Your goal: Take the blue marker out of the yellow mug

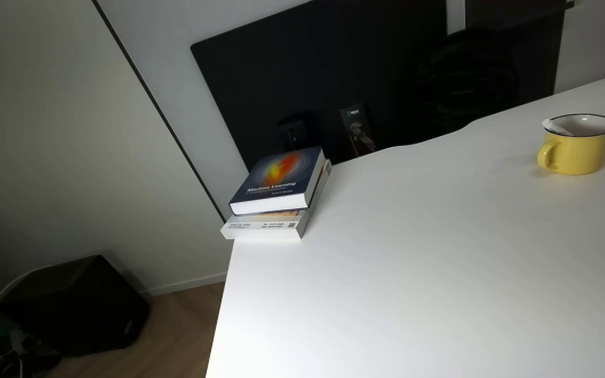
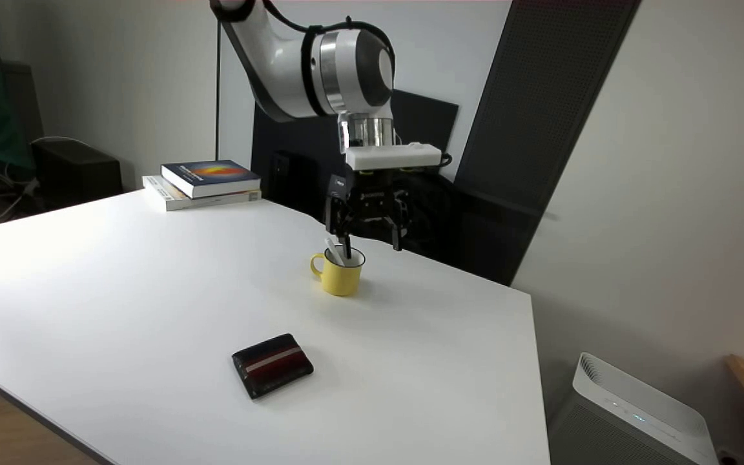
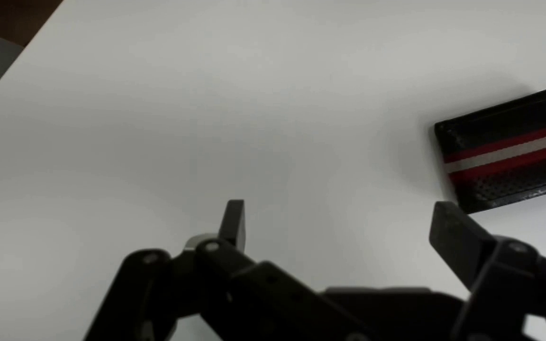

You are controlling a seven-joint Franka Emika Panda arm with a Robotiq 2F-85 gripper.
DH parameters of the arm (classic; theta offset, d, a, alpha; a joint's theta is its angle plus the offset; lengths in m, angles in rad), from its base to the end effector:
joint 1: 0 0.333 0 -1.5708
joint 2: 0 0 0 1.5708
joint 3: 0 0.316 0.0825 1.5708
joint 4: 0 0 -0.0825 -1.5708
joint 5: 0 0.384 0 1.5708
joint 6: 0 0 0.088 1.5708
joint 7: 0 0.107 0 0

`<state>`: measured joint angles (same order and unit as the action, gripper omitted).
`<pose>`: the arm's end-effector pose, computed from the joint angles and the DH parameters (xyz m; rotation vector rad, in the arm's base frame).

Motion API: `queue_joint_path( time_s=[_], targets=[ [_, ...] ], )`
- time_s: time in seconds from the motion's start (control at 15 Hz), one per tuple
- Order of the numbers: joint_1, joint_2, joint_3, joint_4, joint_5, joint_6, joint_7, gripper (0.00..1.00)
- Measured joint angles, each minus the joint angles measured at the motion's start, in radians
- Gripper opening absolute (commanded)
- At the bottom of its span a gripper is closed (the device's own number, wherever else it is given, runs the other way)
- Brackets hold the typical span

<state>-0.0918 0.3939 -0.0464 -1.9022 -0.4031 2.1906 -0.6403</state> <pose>0.6101 -0.0977 0.2871 2.6533 1.0576 -0.3224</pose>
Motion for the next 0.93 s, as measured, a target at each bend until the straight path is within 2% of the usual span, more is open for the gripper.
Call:
queue_joint_path(
  time_s=[0.27, 0.53, 0.93],
  targets=[
    [0.016, 0.155, 0.009, 0.152, -0.026, -0.001, -0.026, 1.0],
    [0.068, 0.279, 0.028, 0.298, -0.059, 0.0, -0.036, 1.0],
    [0.156, 0.376, 0.035, 0.42, -0.104, -0.001, -0.049, 1.0]
  ],
)
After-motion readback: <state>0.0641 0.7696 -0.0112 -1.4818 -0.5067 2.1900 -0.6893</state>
